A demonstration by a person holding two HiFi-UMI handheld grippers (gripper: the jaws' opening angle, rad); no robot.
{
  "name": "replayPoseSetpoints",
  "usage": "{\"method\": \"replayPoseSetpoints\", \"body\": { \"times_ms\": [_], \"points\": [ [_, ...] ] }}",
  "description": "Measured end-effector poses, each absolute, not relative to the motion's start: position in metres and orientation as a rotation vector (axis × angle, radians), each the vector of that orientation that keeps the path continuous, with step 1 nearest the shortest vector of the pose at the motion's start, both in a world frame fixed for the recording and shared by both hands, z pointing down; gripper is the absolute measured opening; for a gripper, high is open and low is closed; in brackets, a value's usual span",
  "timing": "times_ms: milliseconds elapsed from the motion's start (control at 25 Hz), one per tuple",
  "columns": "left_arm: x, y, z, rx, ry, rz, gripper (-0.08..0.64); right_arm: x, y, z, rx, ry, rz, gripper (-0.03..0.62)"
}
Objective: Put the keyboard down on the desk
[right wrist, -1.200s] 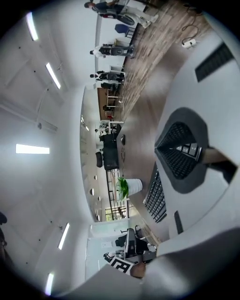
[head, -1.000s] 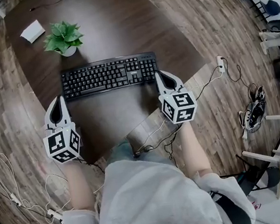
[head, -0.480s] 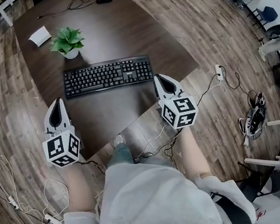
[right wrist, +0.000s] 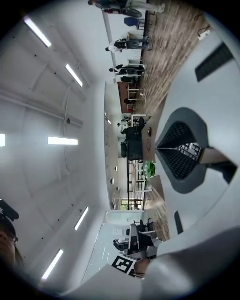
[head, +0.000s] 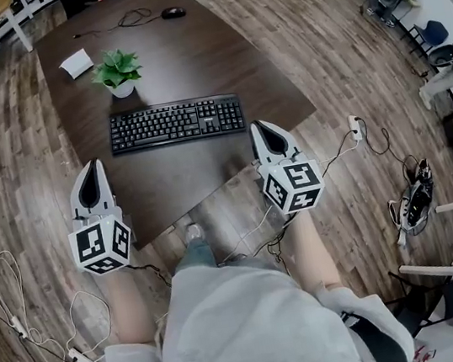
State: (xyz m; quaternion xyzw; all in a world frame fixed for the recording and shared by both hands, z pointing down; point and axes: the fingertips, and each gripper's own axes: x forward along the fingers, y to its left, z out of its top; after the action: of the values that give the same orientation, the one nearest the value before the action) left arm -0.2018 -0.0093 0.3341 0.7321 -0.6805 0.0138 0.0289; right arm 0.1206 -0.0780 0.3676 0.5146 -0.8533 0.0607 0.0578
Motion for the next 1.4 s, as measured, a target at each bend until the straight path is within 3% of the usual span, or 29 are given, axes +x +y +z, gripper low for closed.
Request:
{"method": "replayPoseSetpoints", "body": {
  "times_ms": [1400],
  "points": [
    [-0.171, 0.077, 0.270, 2.308, -2.257, -0.098, 0.009, 0.145, 0.003, 0.284, 1.610, -2.725, -0.084, 0.014]
  ]
}}
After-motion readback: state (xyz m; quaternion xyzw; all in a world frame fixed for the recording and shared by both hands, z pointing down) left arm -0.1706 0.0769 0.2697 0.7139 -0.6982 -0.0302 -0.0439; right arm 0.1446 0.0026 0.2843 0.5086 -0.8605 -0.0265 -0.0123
